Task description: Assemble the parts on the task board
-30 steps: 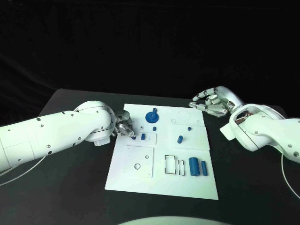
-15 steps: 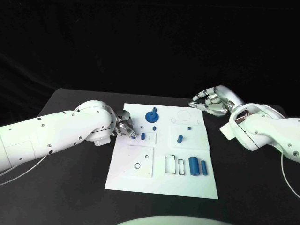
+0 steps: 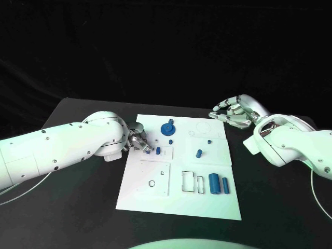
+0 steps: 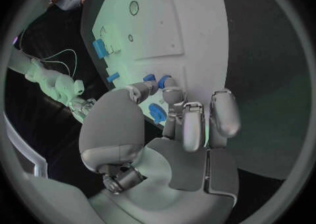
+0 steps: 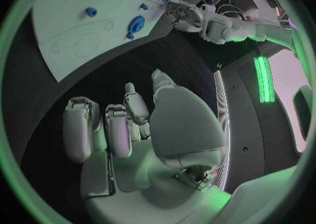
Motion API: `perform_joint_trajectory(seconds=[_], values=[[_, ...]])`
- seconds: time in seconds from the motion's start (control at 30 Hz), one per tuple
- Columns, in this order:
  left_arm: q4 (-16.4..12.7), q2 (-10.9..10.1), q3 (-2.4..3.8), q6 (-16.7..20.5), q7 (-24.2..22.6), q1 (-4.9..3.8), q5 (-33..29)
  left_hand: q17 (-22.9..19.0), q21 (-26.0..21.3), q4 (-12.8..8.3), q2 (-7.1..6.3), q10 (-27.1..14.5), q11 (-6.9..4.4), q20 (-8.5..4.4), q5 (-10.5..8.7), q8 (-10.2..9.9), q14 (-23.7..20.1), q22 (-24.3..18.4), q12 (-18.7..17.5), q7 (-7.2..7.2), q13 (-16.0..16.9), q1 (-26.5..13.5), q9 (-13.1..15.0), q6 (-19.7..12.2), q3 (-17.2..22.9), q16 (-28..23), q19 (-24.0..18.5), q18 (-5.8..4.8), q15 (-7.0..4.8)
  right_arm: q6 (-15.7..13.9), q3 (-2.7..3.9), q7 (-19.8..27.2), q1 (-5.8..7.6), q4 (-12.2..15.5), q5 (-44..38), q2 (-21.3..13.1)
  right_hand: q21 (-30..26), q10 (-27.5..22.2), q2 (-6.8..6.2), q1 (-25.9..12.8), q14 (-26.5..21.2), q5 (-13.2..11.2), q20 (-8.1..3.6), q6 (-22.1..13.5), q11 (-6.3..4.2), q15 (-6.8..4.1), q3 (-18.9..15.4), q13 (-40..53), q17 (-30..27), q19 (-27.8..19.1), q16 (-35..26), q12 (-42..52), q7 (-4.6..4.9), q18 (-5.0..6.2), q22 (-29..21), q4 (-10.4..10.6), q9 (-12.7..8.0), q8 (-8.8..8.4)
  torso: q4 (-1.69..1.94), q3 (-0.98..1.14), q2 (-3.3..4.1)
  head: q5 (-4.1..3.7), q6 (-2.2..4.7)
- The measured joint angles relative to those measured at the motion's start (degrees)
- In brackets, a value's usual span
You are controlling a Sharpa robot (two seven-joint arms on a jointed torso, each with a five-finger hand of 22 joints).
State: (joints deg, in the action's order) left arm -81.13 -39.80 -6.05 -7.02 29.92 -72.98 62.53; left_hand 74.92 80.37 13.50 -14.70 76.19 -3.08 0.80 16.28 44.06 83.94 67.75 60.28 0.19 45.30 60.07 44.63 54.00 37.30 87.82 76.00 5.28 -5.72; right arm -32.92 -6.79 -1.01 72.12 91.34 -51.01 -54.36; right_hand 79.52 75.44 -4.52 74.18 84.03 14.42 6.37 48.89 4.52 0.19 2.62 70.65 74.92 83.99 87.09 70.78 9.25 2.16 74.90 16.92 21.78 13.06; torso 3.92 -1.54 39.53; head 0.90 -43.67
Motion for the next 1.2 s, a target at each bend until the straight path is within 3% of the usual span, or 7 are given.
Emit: perform_joint_trajectory(seconds=[0.27, 0.67, 0.77, 0.93, 1.1, 1.17, 1.2], values=[[0.1, 0.0, -0.03, 0.1, 0.0, 0.06, -0.2, 0.0, 0.0, 3.0, 0.05, 0.0, 0.0, 0.01, 0.0, 0.0, 0.0, 0.1, 0.0, 0.35, 0.1, -3.0, -0.1, 0.5, -5.6, 0.0, 0.0, 0.0, 0.0, 0.0, 0.0, 0.0, 0.0, 0.0, 0.0, 0.0, 0.0, 0.0, 0.29, -0.3, 0.0, 0.0, 0.0, 0.0, 0.0, 0.0, -0.2, -0.1, 0.0, 0.0, 0.0, 0.0, 0.0, 0.0, 0.0, -0.2, 0.0, 0.0, -0.02, -0.01, 0.0, 0.07, 0.13], [-0.8, -0.8, 0.55, 1.2, -0.1, 0.09, -1.1, 0.0, 0.0, 3.2, 0.69, 0.0, 0.01, 0.01, -0.31, -0.3, 0.0, -0.2, 0.0, 0.42, -0.2, -5.2, -0.2, 0.6, -10.1, 0.0, 0.0, 0.0, 0.0, 0.0, 0.0, 0.1, 0.0, -0.1, 0.0, 0.1, 0.0, 0.0, 0.52, -0.5, 0.0, 0.0, 0.0, 0.0, 0.0, 0.0, -0.5, -0.1, 0.0, 0.0, -0.2, 0.0, 0.0, 0.0, 0.0, -0.2, 0.0, 0.0, -0.04, 0.0, 0.0, -0.08, 0.34], [-1.2, -1.2, 1.07, 2.1, -0.2, 0.09, -1.5, 0.0, -0.9, 3.3, 1.06, -1.6, 0.48, 0.05, -0.31, -0.7, 0.0, -2.1, -2.0, 1.04, -3.0, -5.6, -0.2, -0.7, -11.5, -0.9, -1.2, 0.0, 0.0, 0.0, 0.0, 0.1, 0.0, -0.2, 0.0, 0.1, 0.0, 0.0, 0.5, -0.5, 0.0, 0.0, 0.0, 0.0, 0.0, 0.0, -0.5, -0.1, 0.0, 0.0, -0.2, 0.0, 0.0, 0.0, 0.0, -0.2, 0.0, 0.0, -0.04, 0.02, 0.0, -0.18, 0.47], [-1.9, -2.0, 1.97, 3.7, -0.3, -0.04, -1.9, 0.0, -1.1, 3.3, 1.06, -2.2, 0.72, 0.12, -0.31, -0.7, 0.0, -2.7, -2.4, 1.24, -4.0, -5.6, -0.1, -0.9, -12.0, -1.1, -1.4, 0.0, 0.01, -0.1, 0.0, 0.2, -0.01, -0.3, 0.0, 0.1, 0.0, 0.0, 0.29, -0.7, 0.0, 0.0, 0.0, 0.0, 0.0, 0.0, -0.5, -0.1, 0.0, 0.0, -0.2, 0.0, 0.0, 0.0, 0.0, -0.2, 0.0, 0.0, -0.04, 0.04, -0.02, -0.25, 0.62], [-2.6, -2.6, 2.72, 5.7, -0.8, -0.25, -2.0, 0.0, -1.4, 3.2, 2.47, -3.3, 0.98, 0.35, 0.04, -1.3, 0.0, -3.5, -3.5, 1.67, -5.2, -4.7, 0.0, -2.4, -12.4, -1.4, -1.7, 0.0, 0.03, -0.1, 0.0, 0.2, -0.02, -0.3, 0.0, 0.1, 0.0, 0.0, 0.29, -0.7, 0.0, 0.0, 0.0, 0.0, 0.0, 0.0, -0.5, -0.1, 0.0, 0.0, -0.2, 0.0, 0.0, 0.0, 0.0, -0.2, 0.0, 0.0, -0.03, 0.05, -0.02, -0.41, 0.76], [-2.8, -2.6, 2.88, 6.8, -1.6, -0.32, -2.1, 0.0, -3.1, 3.1, 2.62, -7.2, 1.78, 0.67, 0.27, -2.9, 0.1, -6.2, -7.7, 2.7, -10.4, -2.3, -0.5, -5.1, -12.6, -2.3, -3.8, 0.06, 0.96, -0.1, 0.0, 0.2, -0.02, -0.3, 0.0, 0.1, 0.0, 0.0, 0.29, -0.7, 0.0, 0.0, 0.0, 0.0, 0.0, 0.0, -0.5, -0.1, 0.0, 0.0, -0.2, 0.0, 0.0, 0.0, 0.0, -0.2, 0.0, 0.0, -0.03, 0.05, -0.01, -0.47, 0.77], [-2.8, -2.6, 2.92, 7.4, -2.2, -0.35, -2.3, -0.1, -4.6, 3.0, 2.57, -9.1, 2.47, 0.89, 0.27, -3.8, 0.0, -8.9, -9.1, 3.37, -11.6, -0.7, -0.9, -6.7, -12.5, -3.4, -5.8, 0.88, 1.54, -0.1, 0.0, 0.2, -0.02, -0.3, 0.0, 0.1, 0.0, 0.0, 0.29, -0.7, 0.0, 0.0, 0.0, 0.0, 0.0, 0.0, -0.6, -0.1, 0.0, 0.0, -0.2, 0.0, 0.0, 0.0, 0.0, -0.1, 0.0, 0.0, -0.03, 0.06, 0.0, -0.52, 0.8]])
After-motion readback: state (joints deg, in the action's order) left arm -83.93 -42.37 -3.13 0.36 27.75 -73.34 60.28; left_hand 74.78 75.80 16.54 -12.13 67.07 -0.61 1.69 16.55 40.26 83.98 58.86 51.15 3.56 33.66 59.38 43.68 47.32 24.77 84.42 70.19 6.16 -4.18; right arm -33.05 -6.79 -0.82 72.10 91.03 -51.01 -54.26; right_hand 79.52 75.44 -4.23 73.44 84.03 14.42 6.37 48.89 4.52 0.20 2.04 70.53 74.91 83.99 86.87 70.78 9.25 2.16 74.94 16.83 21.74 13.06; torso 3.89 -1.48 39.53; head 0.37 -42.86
